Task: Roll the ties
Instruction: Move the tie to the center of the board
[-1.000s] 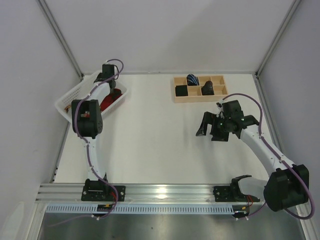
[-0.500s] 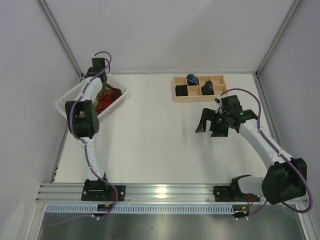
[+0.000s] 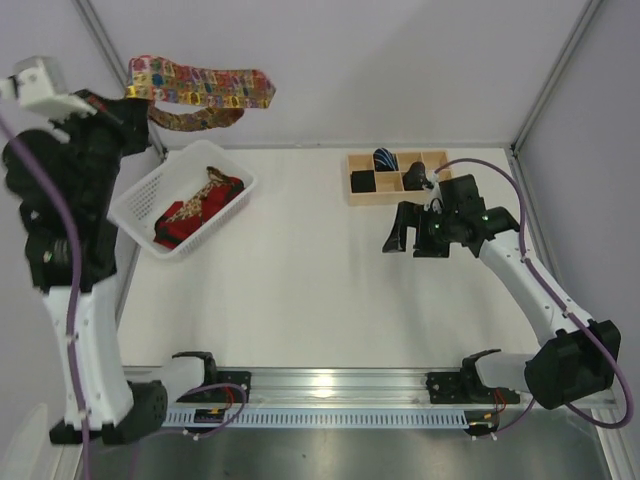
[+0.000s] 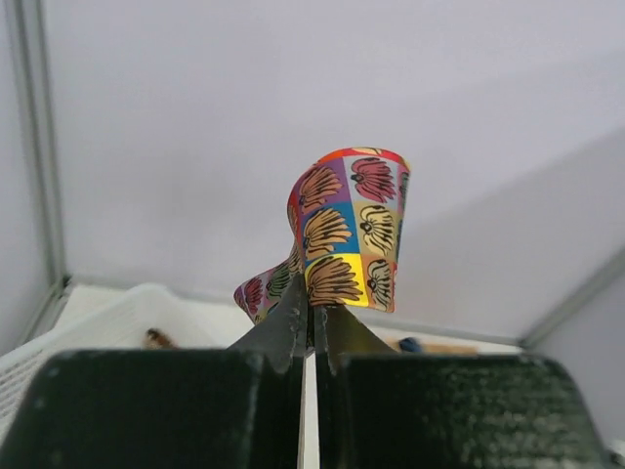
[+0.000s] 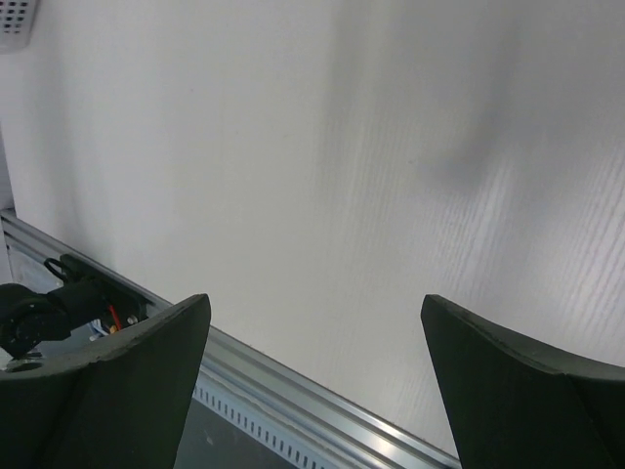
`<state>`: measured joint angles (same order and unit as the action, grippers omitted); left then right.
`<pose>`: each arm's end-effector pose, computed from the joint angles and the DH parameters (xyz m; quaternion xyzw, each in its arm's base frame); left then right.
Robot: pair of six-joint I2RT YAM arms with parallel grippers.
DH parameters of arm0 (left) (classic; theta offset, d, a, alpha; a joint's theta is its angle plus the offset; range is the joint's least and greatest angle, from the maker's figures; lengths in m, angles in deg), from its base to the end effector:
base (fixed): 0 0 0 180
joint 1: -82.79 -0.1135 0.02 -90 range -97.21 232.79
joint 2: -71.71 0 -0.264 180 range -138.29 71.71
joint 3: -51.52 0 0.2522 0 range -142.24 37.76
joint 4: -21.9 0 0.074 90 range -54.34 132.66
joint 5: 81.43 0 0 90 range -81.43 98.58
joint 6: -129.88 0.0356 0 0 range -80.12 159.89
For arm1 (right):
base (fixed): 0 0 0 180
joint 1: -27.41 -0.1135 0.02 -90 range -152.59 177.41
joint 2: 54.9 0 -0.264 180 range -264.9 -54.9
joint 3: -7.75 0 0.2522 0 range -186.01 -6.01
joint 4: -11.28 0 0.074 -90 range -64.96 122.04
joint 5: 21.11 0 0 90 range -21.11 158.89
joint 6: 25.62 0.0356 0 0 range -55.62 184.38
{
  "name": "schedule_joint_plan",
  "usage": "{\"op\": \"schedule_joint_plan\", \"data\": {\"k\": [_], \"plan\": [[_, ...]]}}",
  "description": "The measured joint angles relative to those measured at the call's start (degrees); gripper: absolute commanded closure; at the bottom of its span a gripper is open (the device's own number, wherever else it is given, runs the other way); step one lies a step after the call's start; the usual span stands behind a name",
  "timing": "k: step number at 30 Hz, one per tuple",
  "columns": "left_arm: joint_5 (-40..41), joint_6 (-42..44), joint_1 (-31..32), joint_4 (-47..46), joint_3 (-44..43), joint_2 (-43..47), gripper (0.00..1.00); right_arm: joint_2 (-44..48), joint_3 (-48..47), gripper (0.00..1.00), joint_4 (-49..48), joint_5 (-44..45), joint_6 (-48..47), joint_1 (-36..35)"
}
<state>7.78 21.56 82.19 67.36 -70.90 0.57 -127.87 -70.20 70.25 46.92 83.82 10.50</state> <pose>0.2014 0.0016 0.5712 -0.1051 0.6620 -0.1189 0.7325 0.2419 0.0875 0.3013 -0.0383 0.9347 0.2668 0.2318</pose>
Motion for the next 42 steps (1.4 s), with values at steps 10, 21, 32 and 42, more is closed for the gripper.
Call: {"op": "schedule_joint_plan", "data": {"k": [10,21,32,42], "plan": [[-14.8,-9.6,9.4,4.6,17.5,19.4,1.0,1.8,-6.8,0.04,0.5,0.1,1.7,-3.6],[-12.5,-16.2,29.3,14.5,45.3,20.0,1.0,12.1,-0.3,0.03,3.4,1.5,4.0,-3.5],[-7.2,-18.3,35.3,8.5,40.8,9.3,1.0,13.8,4.3,0.05,2.8,-2.0,5.6,-3.5],[-21.8,-18.5,35.5,-0.4,38.2,1.0,1.0,16.8,19.7,0.04,-26.9,-24.1,7.3,-5.0]]}}
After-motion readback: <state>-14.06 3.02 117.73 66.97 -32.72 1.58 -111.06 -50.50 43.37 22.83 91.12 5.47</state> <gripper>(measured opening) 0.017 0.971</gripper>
